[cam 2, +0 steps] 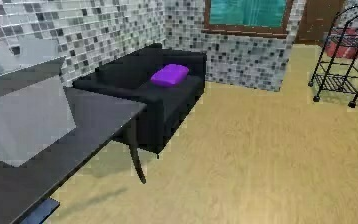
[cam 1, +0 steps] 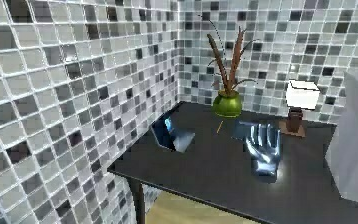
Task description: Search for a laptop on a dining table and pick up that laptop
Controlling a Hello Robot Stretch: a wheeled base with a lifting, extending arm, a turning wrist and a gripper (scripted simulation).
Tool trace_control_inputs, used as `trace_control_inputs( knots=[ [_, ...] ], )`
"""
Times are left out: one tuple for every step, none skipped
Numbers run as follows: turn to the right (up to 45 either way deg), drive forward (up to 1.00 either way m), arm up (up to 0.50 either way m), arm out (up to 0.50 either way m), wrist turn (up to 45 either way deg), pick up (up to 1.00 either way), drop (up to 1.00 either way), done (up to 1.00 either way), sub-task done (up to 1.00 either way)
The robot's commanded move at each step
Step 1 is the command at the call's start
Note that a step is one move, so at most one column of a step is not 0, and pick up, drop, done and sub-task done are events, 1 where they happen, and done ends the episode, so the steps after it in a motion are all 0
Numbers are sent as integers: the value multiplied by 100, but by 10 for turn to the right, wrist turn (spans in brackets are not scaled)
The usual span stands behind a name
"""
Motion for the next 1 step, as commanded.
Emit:
trace_control_inputs(
  knots=[
    [360, 0, 0, 0, 0, 0, 0, 0, 0]
  ],
)
